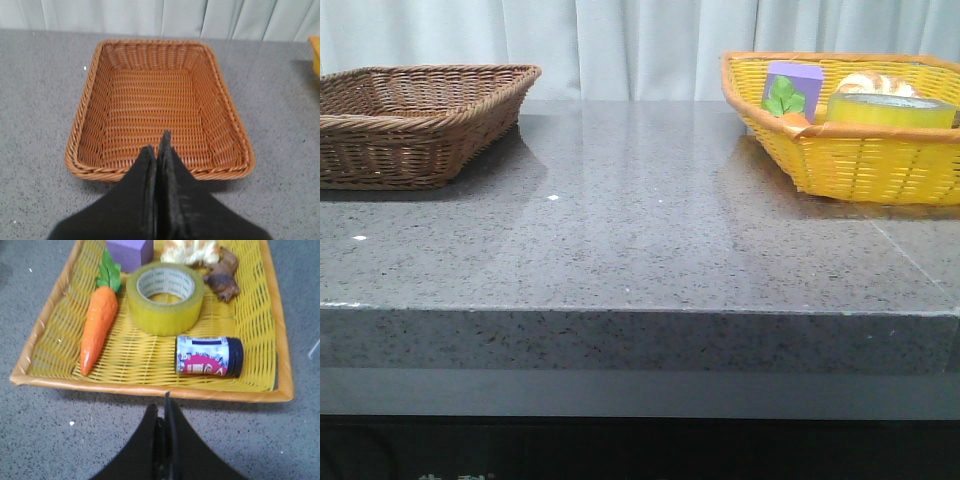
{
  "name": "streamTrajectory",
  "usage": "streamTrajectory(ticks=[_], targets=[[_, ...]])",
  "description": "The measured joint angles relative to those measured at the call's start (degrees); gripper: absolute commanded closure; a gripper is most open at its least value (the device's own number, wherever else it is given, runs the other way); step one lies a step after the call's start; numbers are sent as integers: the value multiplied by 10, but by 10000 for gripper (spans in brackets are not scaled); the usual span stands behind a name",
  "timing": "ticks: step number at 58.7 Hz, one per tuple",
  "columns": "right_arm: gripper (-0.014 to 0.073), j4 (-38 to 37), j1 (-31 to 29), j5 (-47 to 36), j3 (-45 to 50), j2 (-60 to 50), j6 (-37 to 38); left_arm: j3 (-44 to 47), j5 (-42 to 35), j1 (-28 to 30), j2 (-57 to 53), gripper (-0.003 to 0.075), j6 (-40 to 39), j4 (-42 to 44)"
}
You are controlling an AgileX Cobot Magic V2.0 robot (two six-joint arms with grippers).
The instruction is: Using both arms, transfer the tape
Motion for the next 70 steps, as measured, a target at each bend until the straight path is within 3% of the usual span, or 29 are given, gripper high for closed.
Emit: streamTrajectory(ticks=[4, 8, 18, 22, 25, 40, 57, 70], targets=[[697, -2, 0, 0, 0, 15, 0, 0, 0, 0, 19, 732, 0, 0], [615, -6, 0, 0, 0, 28, 0, 0, 0, 0, 36, 672, 0, 0], [233, -8, 0, 0, 0, 55, 0, 0, -17, 0, 64, 346, 1, 0], [135, -8, 0, 0, 0, 63, 0, 0, -21, 0, 72, 241, 1, 0], [109, -8, 0, 0, 0, 69, 0, 0, -24, 0, 75, 190, 1, 0], [121, -8, -1, 15, -33, 100, 0, 0, -37, -31, 77, 195, 1, -5], [121, -7, -50, 102, -182, 213, 10, 0, -38, -227, 77, 195, 27, -5], [121, -4, -64, 152, -286, 308, 10, 0, -38, -327, 77, 195, 31, -5]])
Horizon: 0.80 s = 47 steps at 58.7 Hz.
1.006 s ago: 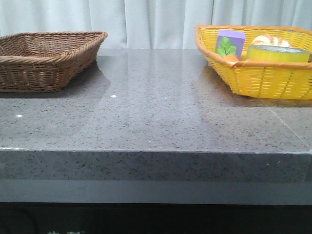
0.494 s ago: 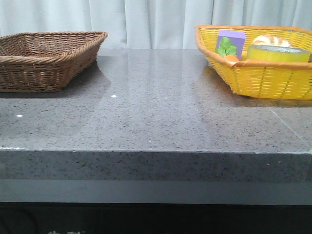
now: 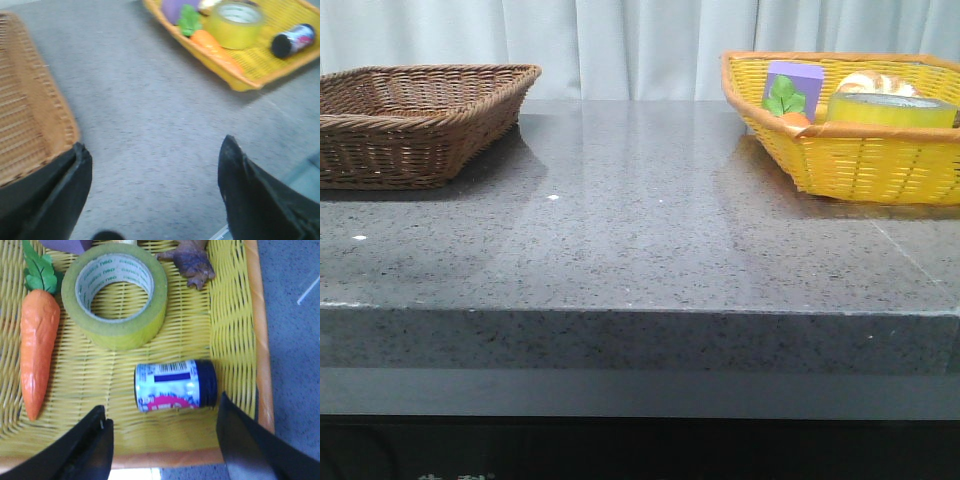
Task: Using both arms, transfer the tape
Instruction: 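Lower the right gripper into the yellow basket onto the yellow tape roll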
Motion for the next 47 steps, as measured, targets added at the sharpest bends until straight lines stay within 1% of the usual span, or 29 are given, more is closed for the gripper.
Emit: streamTrajectory(ticks=[11, 18, 34, 47], targets=[[121, 14, 0, 34, -91, 85, 0, 0, 0, -53, 0, 195, 0, 0], [121, 20, 0, 56, -143, 144, 0, 0, 1, -68, 0, 195, 0, 0], [121, 23, 0, 101, -266, 278, 0, 0, 1, -70, 0, 195, 0, 0], [121, 24, 0, 125, -334, 359, 0, 0, 1, -70, 0, 195, 0, 0]])
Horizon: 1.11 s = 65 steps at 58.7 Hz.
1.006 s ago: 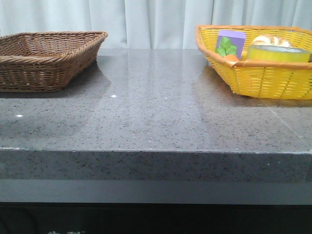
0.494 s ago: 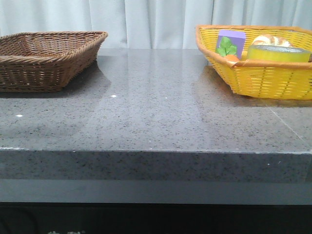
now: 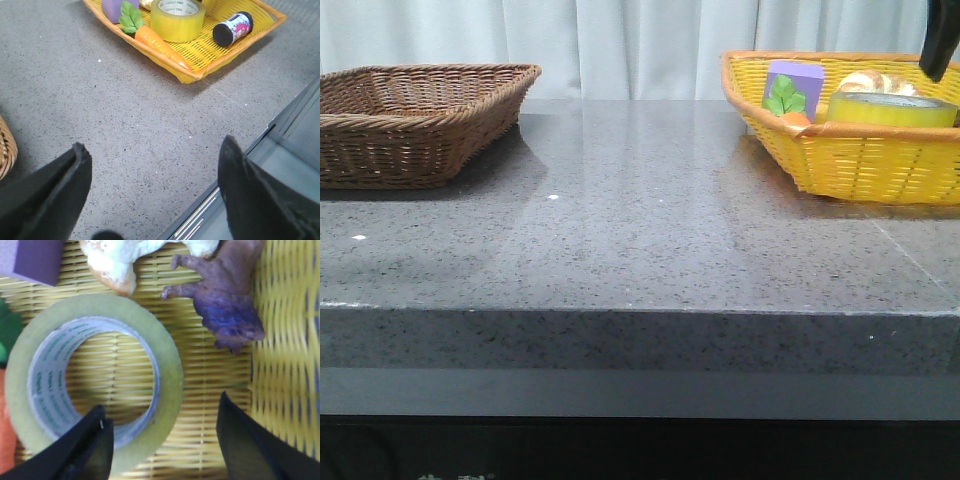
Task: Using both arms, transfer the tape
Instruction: 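Lower the right gripper into the yellow basket onto the yellow tape roll, then grasp the tape roll with the right gripper and lift it out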
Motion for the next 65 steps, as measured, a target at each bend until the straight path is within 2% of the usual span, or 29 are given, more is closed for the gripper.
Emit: streamTrajectory(ticks=[12, 23, 30, 44, 65], targets=[[144, 13, 0, 20, -40, 59, 0, 0, 0, 0, 0, 195, 0, 0], [347, 29, 0, 25, -51, 91, 5, 0, 0, 0, 0, 195, 0, 0], [430, 32, -2, 24, -52, 95, 7, 0, 0, 0, 0, 195, 0, 0], [437, 33, -3, 40, -66, 99, 7, 0, 0, 0, 0, 195, 0, 0], [437, 33, 1, 56, -143, 87, 7, 0, 0, 0, 0, 195, 0, 0]])
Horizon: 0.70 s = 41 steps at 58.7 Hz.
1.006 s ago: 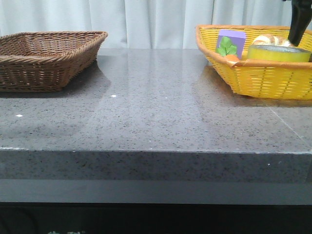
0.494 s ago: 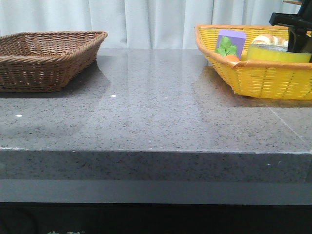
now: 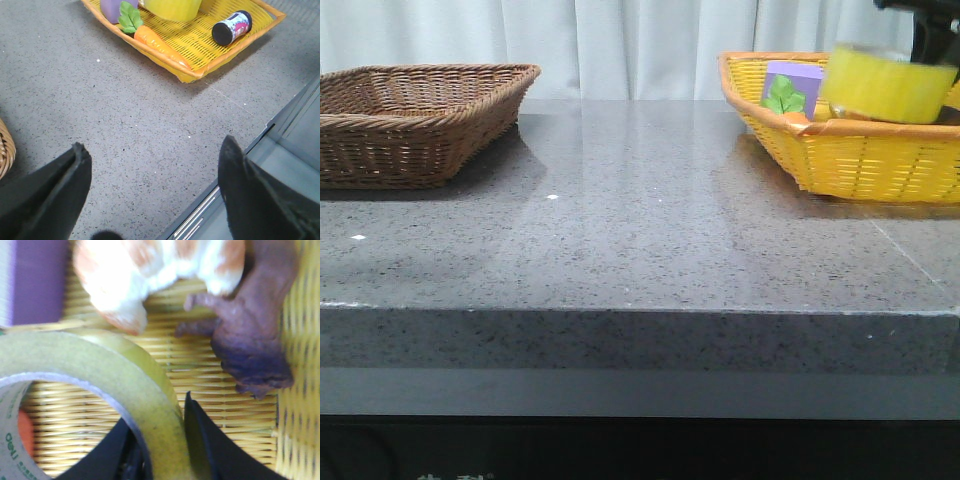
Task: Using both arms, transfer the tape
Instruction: 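Grasp the tape roll with the right gripper and lift it out, then carry the tape toward the table center and set it down, open right gripper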
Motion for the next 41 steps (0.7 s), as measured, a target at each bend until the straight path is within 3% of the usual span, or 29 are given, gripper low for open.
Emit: streamTrajectory(ticks=[18, 41], targets=[[437, -1, 74, 8, -8, -63, 0, 0, 0, -1, 0, 195, 0, 0], [437, -23, 259, 11, -8, -70, -3, 0, 0, -1, 0, 195, 0, 0]])
